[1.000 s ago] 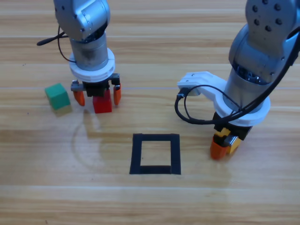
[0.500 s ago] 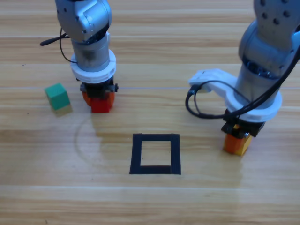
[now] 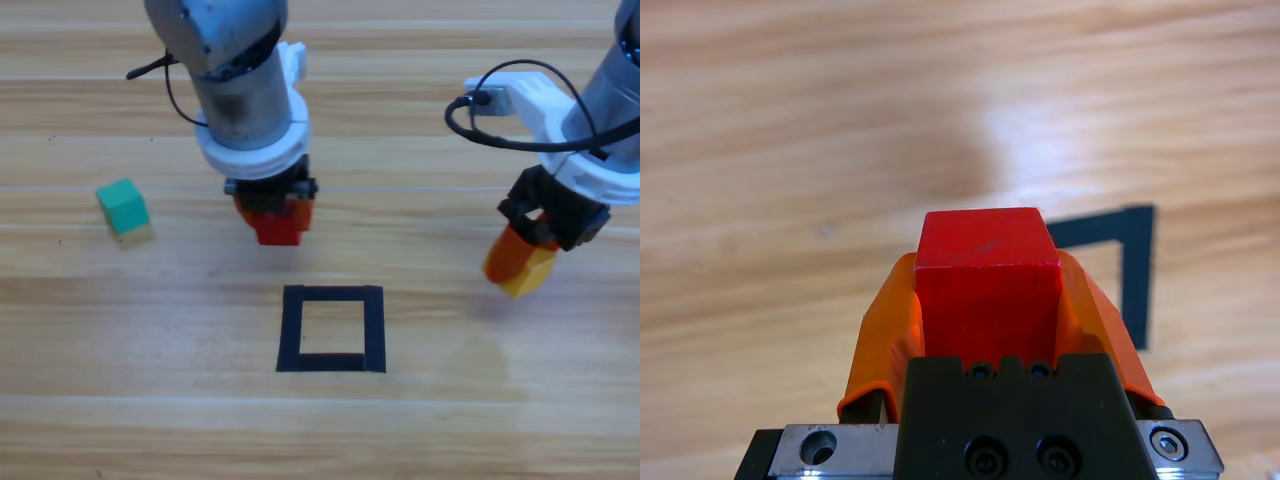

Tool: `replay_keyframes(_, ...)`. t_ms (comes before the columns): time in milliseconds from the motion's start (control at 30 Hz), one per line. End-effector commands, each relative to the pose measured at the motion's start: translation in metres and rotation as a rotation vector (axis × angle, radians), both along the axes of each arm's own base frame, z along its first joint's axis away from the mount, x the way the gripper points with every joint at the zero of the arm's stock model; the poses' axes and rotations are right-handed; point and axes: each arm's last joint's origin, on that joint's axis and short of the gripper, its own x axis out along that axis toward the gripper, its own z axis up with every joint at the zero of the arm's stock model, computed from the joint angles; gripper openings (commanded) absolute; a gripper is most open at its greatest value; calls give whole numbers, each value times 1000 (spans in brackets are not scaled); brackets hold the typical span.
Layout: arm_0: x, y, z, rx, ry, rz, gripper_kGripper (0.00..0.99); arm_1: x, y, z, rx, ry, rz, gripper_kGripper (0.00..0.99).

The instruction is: Stack the blocks in the rectangular block: red at the bottom, yellow in the middle, green on top

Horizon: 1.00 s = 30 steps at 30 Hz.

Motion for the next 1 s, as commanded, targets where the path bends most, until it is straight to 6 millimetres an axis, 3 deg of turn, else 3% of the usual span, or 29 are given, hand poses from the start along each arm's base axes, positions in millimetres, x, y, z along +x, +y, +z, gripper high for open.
replay_keyframes(33, -45, -35, -5, 16, 25, -5, 37, -9, -28, 3, -148, -39, -134, 356)
replay_keyframes(167, -56, -45, -13, 28, 31, 58, 37, -16, -19, 2, -242, -101, -227, 359)
replay_keyframes(267, -58, -50, -21, 39, 38, 80, 38, -20, -19, 5, -223, -92, -273, 360)
replay_keyframes(467, -60, -57, -37, 67, 53, 116, 38, -30, 1, 0, -212, -77, -258, 360)
replay_keyframes(700, -63, -61, -56, 90, 96, 135, 40, -30, 3, -4, -201, -60, -356, 360)
replay_keyframes(1000, -67, -69, -63, 94, 105, 107, 40, -31, 5, 2, -179, -71, -397, 360)
